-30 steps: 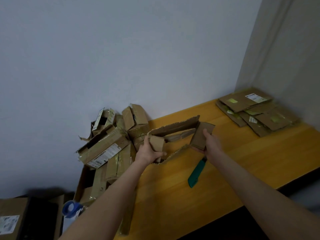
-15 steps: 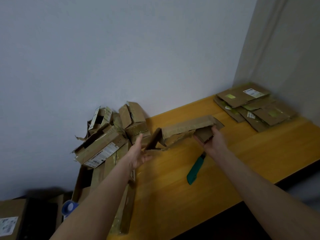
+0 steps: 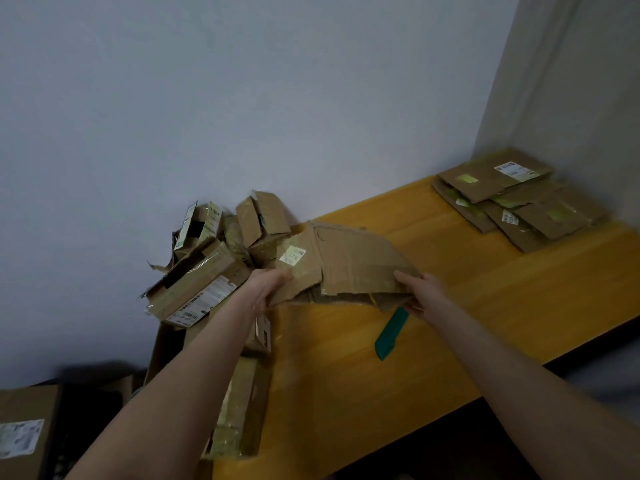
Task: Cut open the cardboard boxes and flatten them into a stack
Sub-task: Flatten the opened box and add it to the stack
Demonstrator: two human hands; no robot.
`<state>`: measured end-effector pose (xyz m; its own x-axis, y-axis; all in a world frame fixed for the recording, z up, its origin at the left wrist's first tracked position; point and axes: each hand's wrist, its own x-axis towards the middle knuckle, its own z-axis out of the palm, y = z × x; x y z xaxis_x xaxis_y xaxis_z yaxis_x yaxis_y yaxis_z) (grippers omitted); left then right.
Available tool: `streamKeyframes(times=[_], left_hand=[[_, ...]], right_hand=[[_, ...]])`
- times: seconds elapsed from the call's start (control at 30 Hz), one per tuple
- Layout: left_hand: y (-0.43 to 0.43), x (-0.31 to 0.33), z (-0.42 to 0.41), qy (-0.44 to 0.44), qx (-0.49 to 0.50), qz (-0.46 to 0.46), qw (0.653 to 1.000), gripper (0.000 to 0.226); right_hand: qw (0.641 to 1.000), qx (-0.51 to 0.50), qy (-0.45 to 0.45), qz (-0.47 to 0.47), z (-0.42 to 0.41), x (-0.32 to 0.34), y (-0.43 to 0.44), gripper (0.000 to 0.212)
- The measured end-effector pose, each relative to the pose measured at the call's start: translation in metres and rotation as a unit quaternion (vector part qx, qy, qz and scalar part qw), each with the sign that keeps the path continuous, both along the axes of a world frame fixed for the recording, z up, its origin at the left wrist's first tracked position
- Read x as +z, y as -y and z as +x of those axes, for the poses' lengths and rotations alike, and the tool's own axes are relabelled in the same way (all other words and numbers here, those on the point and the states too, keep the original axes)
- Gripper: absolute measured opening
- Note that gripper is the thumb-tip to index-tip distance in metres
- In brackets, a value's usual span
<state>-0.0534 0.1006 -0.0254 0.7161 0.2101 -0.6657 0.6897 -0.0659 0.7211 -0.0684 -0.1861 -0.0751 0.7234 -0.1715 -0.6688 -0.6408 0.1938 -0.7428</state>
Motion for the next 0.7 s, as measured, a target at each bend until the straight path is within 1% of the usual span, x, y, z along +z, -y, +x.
streamKeyframes(times=[0.1,0.2,0.27,0.33,0.4,0.47,0.53,0.63,0.7], left_hand=[[0.0,-0.002,-0.001,-0.041,0.011,-0.038,0.998,0.048],[-0.002,-0.007,-0.003,-0.079,-0.018,-0.061,0.995,0.039],[-0.003,-0.013,-0.005,-0.092,-0.034,-0.062,0.993,0.039],[-0.005,-0.02,-0.005,-0.091,-0.05,0.0,0.995,0.045],[-0.007,-0.025,-0.003,-0.072,-0.068,0.096,0.99,0.049],[-0.007,-0.029,0.0,-0.047,-0.092,0.179,0.978,0.053],[-0.004,-0.035,0.003,-0.026,-0.117,0.241,0.963,0.055],[0.005,-0.048,0.001,-0.026,-0.135,0.298,0.945,0.058],[0.013,-0.059,-0.003,-0.042,-0.137,0.301,0.943,0.062]], right_hand=[[0.999,0.036,-0.004,-0.02,-0.003,-0.014,-0.007,0.052],[0.998,0.051,-0.009,-0.046,-0.007,-0.029,-0.01,0.051],[0.995,0.068,-0.025,-0.071,-0.008,-0.039,-0.009,0.053],[0.978,0.148,-0.055,-0.134,-0.011,-0.048,-0.008,0.055],[0.957,0.217,-0.083,-0.175,-0.015,-0.056,-0.012,0.051],[0.94,0.254,-0.093,-0.209,-0.02,-0.065,-0.02,0.053],[0.924,0.289,-0.081,-0.237,-0.021,-0.074,-0.029,0.052],[0.899,0.336,-0.07,-0.271,-0.022,-0.083,-0.036,0.038],[0.887,0.335,-0.071,-0.309,-0.022,-0.087,-0.03,0.036]])
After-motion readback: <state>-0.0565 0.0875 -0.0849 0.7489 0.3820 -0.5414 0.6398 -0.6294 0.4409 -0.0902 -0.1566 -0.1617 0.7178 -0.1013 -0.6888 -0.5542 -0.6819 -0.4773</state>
